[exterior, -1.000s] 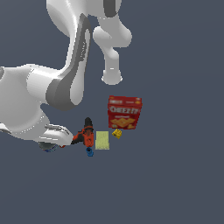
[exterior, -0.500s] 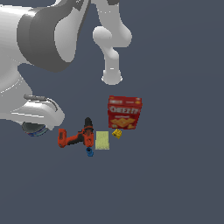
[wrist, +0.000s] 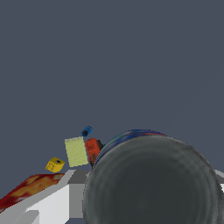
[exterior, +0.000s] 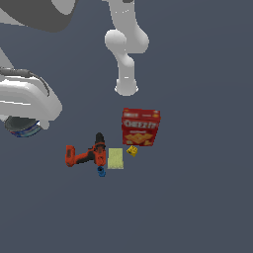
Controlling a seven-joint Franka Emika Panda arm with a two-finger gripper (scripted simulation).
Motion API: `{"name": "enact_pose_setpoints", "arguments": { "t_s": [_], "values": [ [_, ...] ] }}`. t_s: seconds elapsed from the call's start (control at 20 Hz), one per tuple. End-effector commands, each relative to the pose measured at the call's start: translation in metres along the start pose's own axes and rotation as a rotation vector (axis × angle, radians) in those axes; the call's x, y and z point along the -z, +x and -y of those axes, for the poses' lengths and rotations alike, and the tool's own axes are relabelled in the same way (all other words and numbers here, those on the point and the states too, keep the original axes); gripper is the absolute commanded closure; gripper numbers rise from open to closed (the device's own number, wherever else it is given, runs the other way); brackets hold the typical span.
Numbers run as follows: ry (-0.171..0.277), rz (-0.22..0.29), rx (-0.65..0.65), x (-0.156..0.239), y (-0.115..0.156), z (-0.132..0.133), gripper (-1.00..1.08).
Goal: Pick up a designated object from a clutter of objects.
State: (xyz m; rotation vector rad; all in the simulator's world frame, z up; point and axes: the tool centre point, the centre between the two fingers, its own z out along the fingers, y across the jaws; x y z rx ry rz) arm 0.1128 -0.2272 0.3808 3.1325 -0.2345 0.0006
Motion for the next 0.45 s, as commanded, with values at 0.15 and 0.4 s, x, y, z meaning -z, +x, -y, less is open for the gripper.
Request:
{"name": "enact_pose_setpoints", "arguments": {
  "t_s": [0.15, 0.4],
  "values": [
    [0.0, 0.0, 0.001, 0.0169, 0.0001, 0.0007, 1.08],
    [0.0, 0.0, 0.001, 0.0181, 0.001, 0.0006, 1.08]
  ]
}}
